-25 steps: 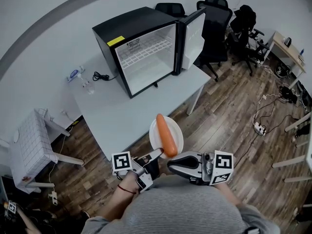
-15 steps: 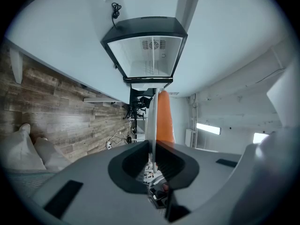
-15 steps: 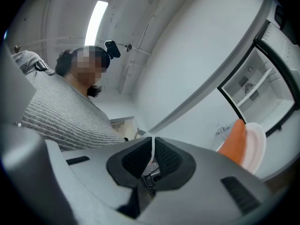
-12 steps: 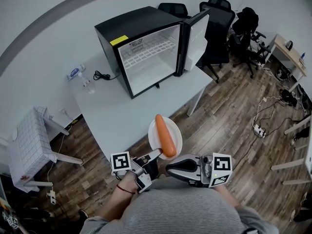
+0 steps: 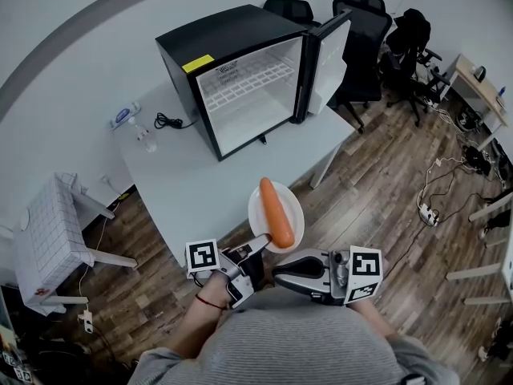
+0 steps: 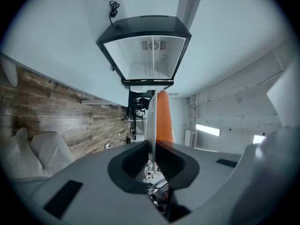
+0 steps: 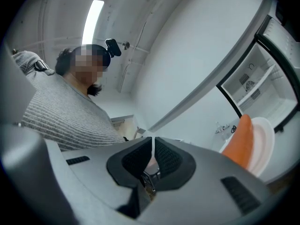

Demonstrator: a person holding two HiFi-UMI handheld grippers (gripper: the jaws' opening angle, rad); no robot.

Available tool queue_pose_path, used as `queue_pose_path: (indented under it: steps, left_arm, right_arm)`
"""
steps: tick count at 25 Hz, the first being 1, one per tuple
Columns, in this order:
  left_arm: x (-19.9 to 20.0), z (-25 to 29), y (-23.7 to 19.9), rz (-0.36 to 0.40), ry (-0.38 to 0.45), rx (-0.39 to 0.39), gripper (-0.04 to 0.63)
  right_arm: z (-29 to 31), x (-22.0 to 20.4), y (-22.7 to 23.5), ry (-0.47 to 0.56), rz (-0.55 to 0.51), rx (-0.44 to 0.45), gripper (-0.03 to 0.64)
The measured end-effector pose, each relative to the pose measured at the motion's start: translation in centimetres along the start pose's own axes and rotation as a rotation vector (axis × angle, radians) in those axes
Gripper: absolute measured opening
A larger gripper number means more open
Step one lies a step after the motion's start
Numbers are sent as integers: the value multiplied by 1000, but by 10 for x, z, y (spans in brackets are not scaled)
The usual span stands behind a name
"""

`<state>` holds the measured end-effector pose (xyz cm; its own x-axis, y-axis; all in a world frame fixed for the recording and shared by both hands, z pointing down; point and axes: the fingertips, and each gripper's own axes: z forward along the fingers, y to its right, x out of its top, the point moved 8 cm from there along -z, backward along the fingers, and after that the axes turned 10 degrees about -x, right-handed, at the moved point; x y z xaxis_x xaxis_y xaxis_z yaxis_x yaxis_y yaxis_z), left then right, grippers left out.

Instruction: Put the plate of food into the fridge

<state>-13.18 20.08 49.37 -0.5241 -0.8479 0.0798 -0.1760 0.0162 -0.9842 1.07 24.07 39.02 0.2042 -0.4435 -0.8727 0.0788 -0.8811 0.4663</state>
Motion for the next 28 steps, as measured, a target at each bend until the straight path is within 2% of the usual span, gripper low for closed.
queue_pose_path:
  steps: [12,16,28]
  left_arm:
    - [43,43,-5,20,1,-15,44]
    - [62,68,-1,5,24,-20,43]
    - [110,126,7,26,119,-11,44]
  right_arm:
    - [-8,27,57,-10,19,14,14]
    - [-15,50,88,-14,28,22,14]
    - [-26,107,159,-55,23,105,14]
